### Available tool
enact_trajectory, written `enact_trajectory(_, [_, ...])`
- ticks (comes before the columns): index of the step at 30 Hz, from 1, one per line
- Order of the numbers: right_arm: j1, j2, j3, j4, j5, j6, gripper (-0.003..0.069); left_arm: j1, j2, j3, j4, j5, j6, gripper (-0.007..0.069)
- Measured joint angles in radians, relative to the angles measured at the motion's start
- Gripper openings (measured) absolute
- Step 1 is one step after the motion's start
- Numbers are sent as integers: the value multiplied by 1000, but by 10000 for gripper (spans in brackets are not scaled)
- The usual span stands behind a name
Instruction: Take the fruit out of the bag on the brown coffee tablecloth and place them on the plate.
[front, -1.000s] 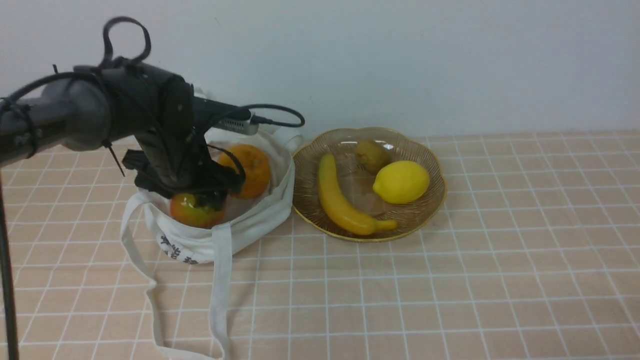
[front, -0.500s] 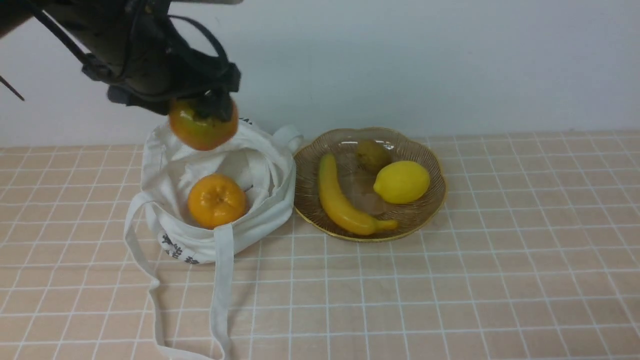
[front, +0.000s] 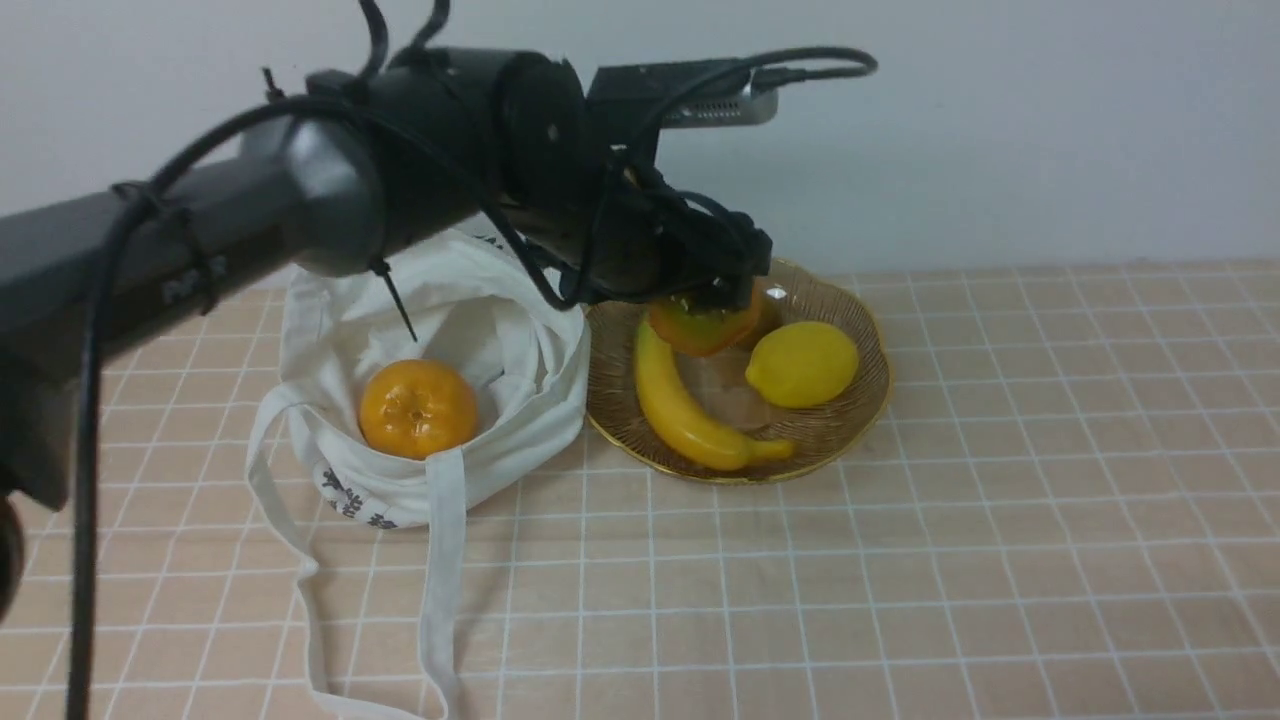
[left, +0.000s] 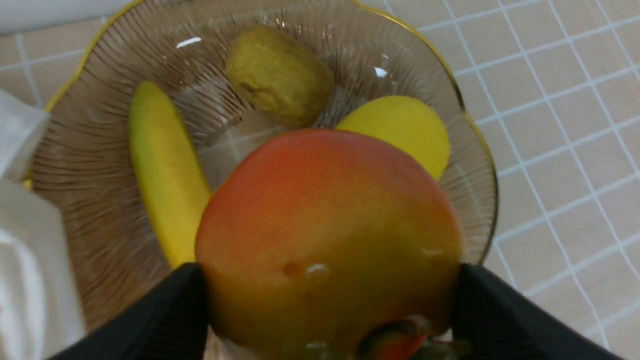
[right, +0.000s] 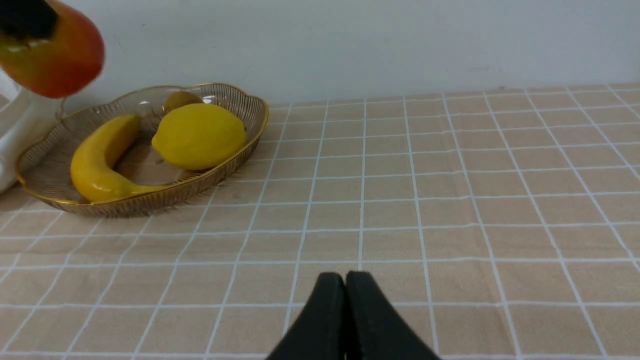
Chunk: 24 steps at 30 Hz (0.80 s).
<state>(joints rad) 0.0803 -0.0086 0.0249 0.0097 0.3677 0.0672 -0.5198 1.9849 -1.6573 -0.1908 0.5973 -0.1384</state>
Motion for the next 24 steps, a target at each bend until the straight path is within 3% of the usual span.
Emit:
enact_trajectory(5, [0,0,0,0,0,0,-14,-1,61,0,-20,-85,0,574])
enact_trajectory(12, [0,0,0,0,0,0,-14,-1,92,0,-31,-135,-1,681])
enact_trajectory(19, [0,0,0,0,0,0,-14,-1,95,-9,-30,-110,-1,680])
enact_trajectory(21, [0,0,0,0,0,0,-14,-1,88,-36,-19,-46,0,631])
enact_trajectory(24, [0,0,0,-1,0,0,-14,-1,47,-92,52,121,0,449])
